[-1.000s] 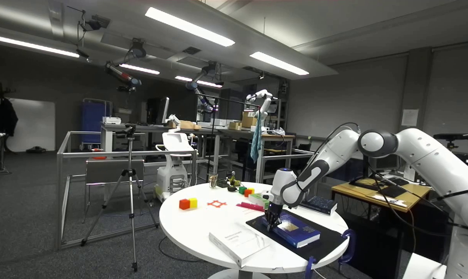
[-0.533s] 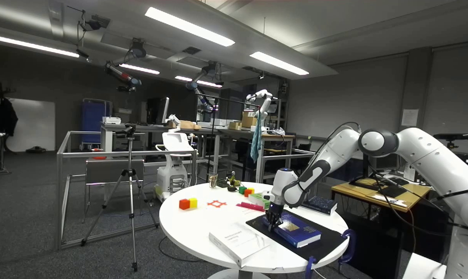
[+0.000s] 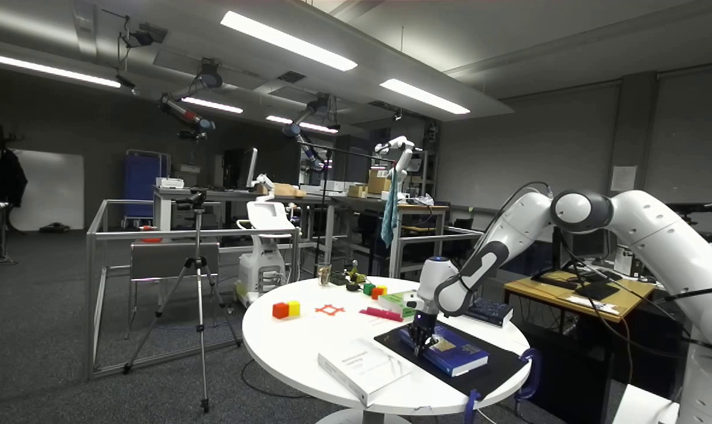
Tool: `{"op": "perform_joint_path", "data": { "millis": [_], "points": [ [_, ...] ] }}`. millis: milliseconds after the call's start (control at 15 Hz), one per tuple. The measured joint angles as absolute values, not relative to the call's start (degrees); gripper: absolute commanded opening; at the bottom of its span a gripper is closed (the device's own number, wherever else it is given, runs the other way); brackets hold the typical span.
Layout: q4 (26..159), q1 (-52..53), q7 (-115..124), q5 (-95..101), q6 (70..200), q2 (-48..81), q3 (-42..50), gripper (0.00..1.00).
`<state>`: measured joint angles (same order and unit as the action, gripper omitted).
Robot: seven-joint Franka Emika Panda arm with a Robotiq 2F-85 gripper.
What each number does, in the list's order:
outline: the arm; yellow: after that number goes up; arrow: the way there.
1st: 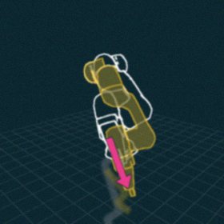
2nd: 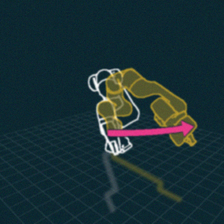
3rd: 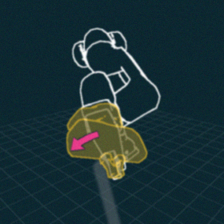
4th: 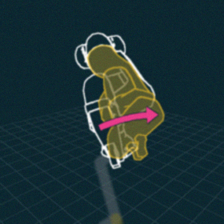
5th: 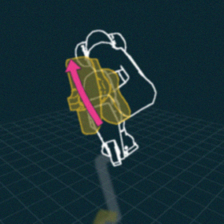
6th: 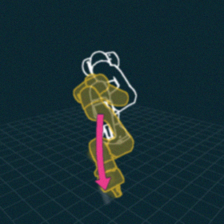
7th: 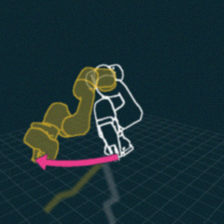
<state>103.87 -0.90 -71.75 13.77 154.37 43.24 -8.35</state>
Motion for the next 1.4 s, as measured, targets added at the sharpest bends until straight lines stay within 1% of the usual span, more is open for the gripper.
{"op": "perform_joint_path", "data": {
  "millis": [667,1400],
  "points": [
    [111.7,-0.9,-75.9,13.8,155.3,38.9,-9.0,0.0],
    [116.2,-1.6,-76.4,13.8,155.5,36.3,-9.0,0.0]
  ]
}}
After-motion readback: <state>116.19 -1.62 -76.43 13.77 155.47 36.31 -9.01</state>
